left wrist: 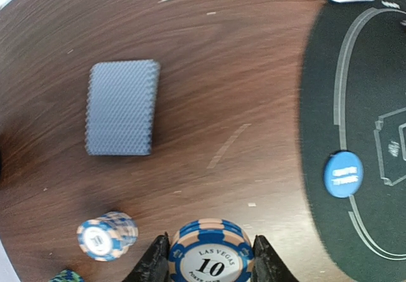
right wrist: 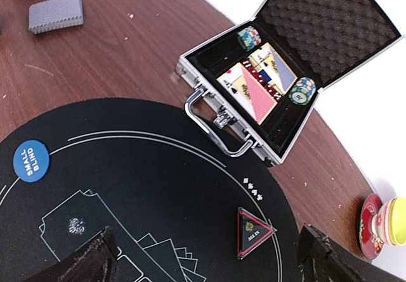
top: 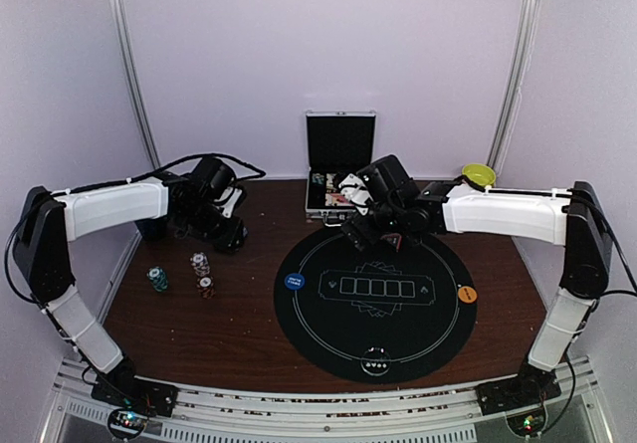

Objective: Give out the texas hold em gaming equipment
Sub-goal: Place the poker chips pile at the small blind area.

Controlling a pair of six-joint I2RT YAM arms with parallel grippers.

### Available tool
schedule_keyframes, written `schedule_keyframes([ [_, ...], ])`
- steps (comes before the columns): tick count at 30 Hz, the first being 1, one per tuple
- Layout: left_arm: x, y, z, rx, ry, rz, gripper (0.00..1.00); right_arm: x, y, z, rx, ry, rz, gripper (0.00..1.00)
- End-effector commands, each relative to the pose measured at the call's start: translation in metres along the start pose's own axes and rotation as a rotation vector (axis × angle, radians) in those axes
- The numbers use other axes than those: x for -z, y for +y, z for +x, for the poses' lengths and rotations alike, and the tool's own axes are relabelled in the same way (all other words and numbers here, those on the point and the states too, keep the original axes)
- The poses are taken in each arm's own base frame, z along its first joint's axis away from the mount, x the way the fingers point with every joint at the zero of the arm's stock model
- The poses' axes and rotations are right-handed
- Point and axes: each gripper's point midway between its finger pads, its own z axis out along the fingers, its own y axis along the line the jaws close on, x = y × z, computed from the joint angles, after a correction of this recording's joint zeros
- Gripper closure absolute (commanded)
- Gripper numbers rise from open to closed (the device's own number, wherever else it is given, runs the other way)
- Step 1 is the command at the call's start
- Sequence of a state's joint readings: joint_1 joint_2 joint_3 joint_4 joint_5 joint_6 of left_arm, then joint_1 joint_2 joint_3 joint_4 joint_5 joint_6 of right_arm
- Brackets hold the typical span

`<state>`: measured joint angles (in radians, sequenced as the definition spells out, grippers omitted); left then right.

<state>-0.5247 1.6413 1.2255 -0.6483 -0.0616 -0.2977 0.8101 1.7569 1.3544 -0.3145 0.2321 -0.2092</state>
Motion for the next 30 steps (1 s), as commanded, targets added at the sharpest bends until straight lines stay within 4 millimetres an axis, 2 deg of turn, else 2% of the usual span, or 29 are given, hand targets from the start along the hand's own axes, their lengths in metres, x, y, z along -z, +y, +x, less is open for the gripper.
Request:
schedule_keyframes([
  [1,-0.002,-0.032,-0.011,-0.025,-0.018,0.021,0.81,0.012,-0.029,-0.010,-0.069,-0.052,0.076,0.00],
  [6,-0.017,-0.074,-0.004,-0.093,0.014,0.049,0.81,0.018,-0.051,-0.012,-0.126,-0.080,0.117,0.00],
  [10,-0.037,-0.101,0.009,-0.136,0.062,0.059,0.81,0.021,-0.063,-0.013,-0.157,-0.097,0.136,0.00],
  [16,-0.058,-0.137,0.026,-0.200,0.112,0.087,0.81,0.025,-0.065,-0.016,-0.165,-0.108,0.137,0.00],
  [23,-0.065,-0.152,0.047,-0.232,0.148,0.085,0.81,0.022,-0.064,-0.014,-0.161,-0.104,0.131,0.00],
  [30,-0.071,-0.146,0.063,-0.237,0.179,0.056,0.81,0.020,-0.061,-0.012,-0.155,-0.096,0.124,0.00],
])
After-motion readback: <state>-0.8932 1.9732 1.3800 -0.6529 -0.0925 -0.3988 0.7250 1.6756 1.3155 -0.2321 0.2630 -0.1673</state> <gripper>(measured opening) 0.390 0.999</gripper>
